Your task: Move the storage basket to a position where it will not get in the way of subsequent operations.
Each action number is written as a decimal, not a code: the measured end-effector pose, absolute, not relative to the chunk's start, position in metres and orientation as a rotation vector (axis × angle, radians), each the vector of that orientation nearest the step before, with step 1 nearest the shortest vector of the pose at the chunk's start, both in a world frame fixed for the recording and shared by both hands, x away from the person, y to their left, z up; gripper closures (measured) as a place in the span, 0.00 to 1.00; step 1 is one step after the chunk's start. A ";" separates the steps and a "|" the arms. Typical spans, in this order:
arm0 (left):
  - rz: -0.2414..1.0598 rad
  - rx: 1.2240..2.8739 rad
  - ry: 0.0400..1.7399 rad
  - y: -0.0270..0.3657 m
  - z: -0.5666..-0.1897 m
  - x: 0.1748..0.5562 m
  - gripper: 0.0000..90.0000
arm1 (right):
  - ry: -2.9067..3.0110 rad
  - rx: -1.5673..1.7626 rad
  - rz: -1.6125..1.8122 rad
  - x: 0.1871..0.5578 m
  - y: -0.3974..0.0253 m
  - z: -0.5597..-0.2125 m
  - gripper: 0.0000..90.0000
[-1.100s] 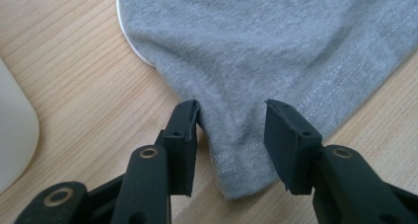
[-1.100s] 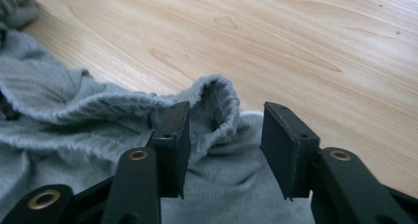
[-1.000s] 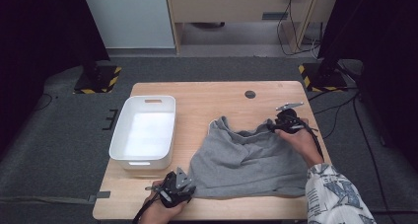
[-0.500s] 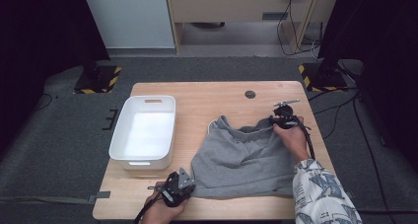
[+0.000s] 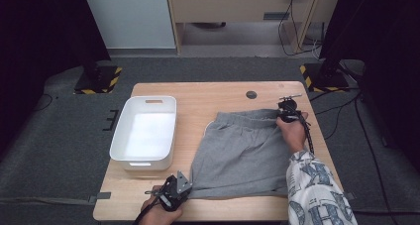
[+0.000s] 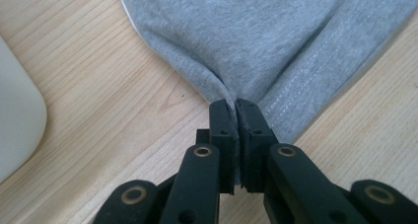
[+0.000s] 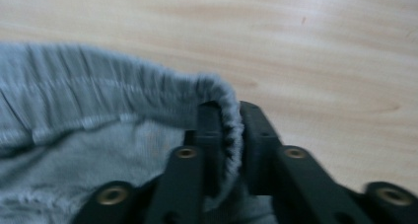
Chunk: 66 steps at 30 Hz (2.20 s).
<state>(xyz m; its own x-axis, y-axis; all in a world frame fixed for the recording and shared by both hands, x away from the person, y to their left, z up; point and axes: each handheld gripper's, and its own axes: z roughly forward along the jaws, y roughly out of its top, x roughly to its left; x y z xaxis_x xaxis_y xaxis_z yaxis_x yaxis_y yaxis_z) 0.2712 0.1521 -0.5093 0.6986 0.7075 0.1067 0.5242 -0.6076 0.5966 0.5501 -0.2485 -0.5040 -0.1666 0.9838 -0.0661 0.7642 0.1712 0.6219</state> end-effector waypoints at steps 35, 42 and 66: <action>0.471 2.304 0.995 0.151 -0.515 0.267 0.56 | 2.321 1.078 0.914 0.512 -0.196 -0.494 0.42; 0.442 2.312 0.978 0.151 -0.514 0.267 0.62 | 2.360 1.014 0.884 0.516 -0.185 -0.498 0.63; 0.470 2.360 0.961 0.153 -0.509 0.266 0.96 | 2.303 1.142 0.840 0.545 -0.170 -0.494 0.97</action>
<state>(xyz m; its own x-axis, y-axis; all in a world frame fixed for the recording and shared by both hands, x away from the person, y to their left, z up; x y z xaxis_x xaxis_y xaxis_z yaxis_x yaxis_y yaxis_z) 0.2664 0.1531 -0.5092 0.6845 0.7203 0.1122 0.5306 -0.5978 0.6010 0.5447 -0.1697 -0.4936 -0.5659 0.8170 -0.1105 0.5540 0.4761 0.6829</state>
